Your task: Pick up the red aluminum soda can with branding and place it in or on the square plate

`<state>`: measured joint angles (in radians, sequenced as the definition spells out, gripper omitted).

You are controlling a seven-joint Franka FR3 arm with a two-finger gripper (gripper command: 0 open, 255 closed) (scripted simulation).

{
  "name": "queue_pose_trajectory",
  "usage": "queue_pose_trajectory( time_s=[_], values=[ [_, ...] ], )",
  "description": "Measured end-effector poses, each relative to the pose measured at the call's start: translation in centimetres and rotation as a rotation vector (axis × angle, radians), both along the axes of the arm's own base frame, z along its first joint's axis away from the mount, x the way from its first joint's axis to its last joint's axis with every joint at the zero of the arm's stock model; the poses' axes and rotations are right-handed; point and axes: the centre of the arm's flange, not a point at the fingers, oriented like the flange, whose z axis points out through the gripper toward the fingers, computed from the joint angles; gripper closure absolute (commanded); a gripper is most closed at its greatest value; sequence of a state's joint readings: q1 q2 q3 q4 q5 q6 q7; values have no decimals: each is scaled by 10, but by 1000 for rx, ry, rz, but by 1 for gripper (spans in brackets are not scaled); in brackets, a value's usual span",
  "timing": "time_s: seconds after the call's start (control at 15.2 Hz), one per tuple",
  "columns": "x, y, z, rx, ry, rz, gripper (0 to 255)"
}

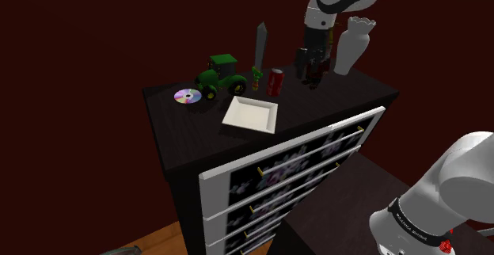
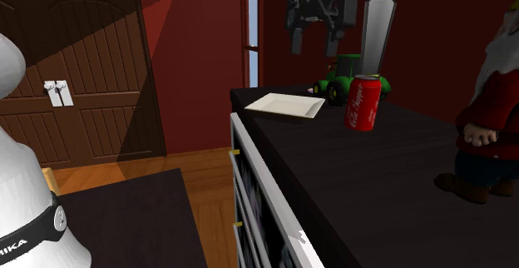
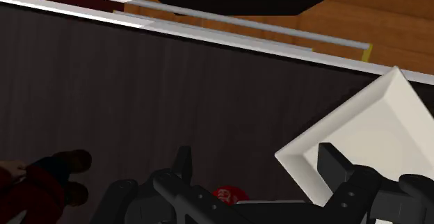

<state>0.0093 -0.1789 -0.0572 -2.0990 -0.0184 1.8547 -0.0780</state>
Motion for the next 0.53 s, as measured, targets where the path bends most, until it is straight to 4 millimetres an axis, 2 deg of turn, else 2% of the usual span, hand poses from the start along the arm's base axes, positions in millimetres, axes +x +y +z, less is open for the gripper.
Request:
queue_pose_trajectory(
  time_s=[0.53],
  values=[
    [100,-5,-25,-20,-33,-9,0]
  ],
)
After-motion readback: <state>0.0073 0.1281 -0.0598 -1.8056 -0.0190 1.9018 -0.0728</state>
